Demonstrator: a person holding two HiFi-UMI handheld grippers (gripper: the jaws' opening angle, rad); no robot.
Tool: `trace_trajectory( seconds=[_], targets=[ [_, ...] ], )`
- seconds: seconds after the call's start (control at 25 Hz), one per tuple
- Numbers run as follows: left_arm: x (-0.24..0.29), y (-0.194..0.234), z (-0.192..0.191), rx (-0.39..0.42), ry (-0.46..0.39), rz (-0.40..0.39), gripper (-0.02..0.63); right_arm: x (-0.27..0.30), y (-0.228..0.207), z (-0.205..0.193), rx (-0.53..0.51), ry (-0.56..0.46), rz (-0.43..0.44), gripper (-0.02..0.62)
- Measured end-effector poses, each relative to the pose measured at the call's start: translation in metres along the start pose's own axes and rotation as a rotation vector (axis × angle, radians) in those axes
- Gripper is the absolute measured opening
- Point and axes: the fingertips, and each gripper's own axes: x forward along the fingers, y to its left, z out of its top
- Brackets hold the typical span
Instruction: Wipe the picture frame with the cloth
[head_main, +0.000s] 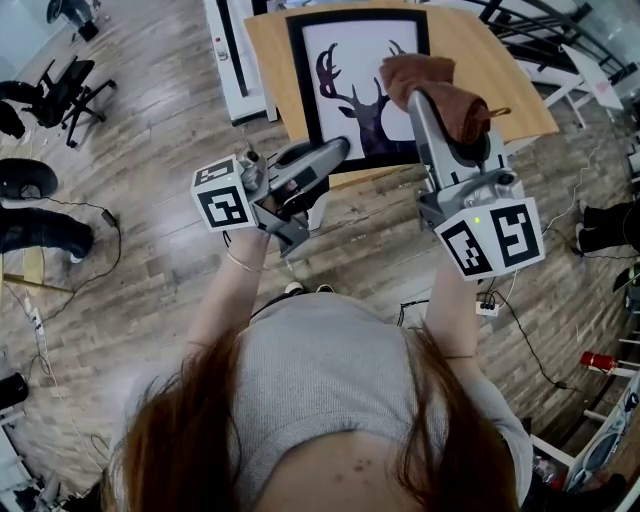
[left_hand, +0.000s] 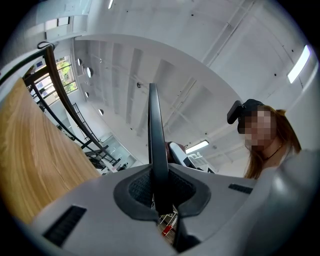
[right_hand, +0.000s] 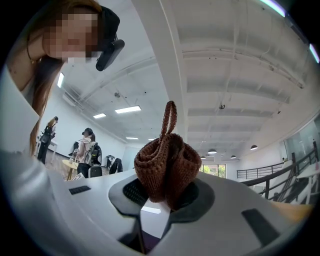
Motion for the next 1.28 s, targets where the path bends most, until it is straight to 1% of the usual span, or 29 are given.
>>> trace_trajectory(
  seconds=[0.24, 0.72, 1.28],
  targets=[
    [0.000, 0.000, 0.001, -0.018, -0.022, -0.006, 0.034, -0.013, 0.005, -0.010, 0.014, 0.023, 0.012, 0.097],
    [-0.001, 0.004, 0.000, -0.022, -0.024, 0.009, 0.034, -0.028, 0.008, -0.028, 0.044, 0.068, 0.011, 0.097],
    [-0.001, 0.011, -0.002, -0.039, -0.035, 0.017, 0.034, -0.044, 0.013, -0.051, 0.038, 0.147, 0.006, 0.097]
  ],
)
